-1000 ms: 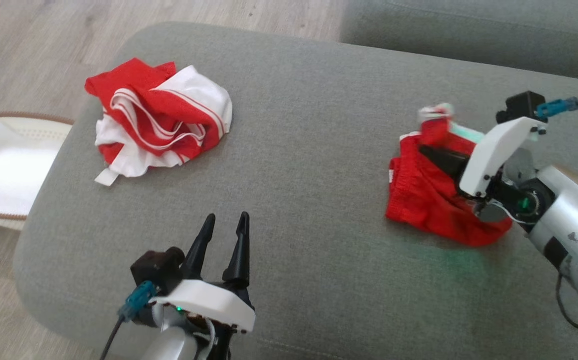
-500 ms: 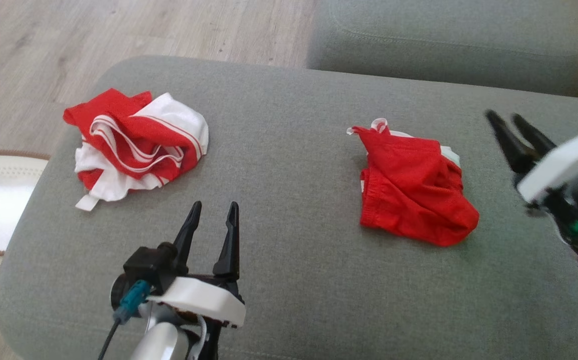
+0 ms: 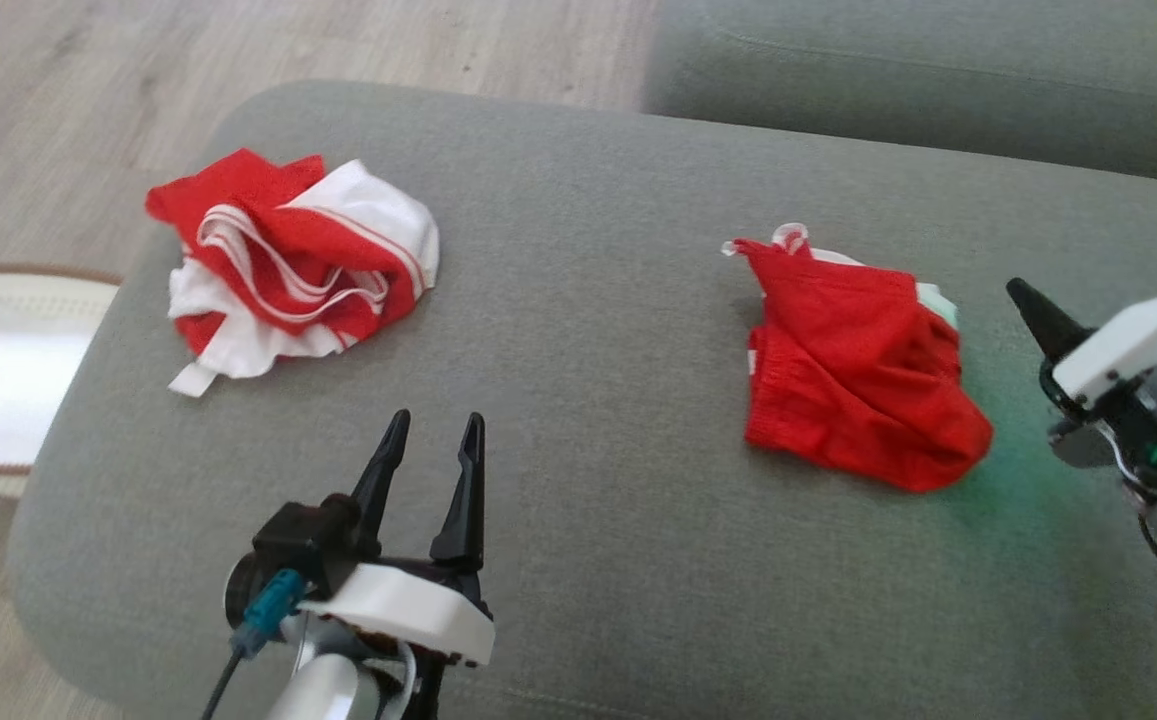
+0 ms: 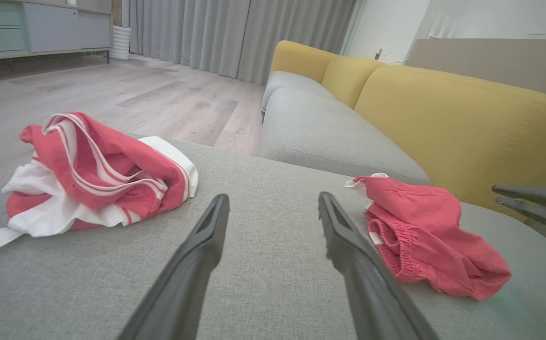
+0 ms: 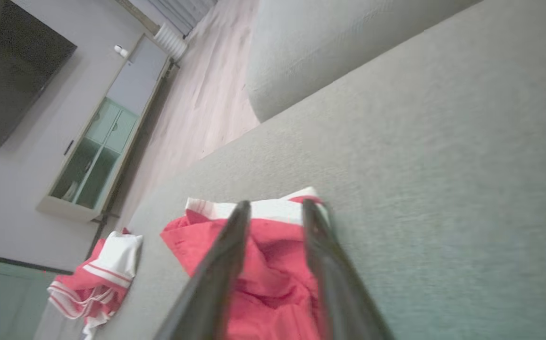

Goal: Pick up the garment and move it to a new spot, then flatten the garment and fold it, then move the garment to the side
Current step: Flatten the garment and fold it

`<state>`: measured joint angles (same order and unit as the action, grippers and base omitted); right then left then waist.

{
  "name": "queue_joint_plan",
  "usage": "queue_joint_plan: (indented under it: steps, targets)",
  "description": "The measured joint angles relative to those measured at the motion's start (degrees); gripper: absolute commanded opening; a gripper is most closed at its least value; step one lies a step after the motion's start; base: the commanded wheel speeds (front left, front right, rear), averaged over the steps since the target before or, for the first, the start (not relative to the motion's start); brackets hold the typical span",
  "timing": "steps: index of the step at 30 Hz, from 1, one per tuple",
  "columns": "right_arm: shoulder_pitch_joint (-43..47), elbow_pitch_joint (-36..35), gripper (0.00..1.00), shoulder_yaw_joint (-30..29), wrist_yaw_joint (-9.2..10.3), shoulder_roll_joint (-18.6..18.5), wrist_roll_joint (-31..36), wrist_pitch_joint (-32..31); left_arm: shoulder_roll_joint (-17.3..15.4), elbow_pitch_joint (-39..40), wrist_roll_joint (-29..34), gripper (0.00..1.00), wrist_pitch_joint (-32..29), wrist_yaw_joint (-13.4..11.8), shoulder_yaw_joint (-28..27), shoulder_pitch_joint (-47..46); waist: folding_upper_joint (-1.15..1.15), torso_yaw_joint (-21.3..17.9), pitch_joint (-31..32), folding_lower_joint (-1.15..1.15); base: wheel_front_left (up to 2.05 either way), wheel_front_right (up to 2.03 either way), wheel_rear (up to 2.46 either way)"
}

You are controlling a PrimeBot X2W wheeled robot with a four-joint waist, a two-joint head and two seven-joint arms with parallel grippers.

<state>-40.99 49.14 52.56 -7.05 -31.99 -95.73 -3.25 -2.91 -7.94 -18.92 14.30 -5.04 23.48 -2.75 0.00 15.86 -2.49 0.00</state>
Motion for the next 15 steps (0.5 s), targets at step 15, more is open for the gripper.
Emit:
queue_joint_plan:
  steps: [15]
  targets:
    - [-5.61,15.33,0.00,-3.30,0.00,6.31,-11.35,-24.15,0.00,0.02,-1.97,1.00,0.00,-1.07,0.86,-0.48,0.00,5.36,-3.35,0.00,0.00,0.00,0.00]
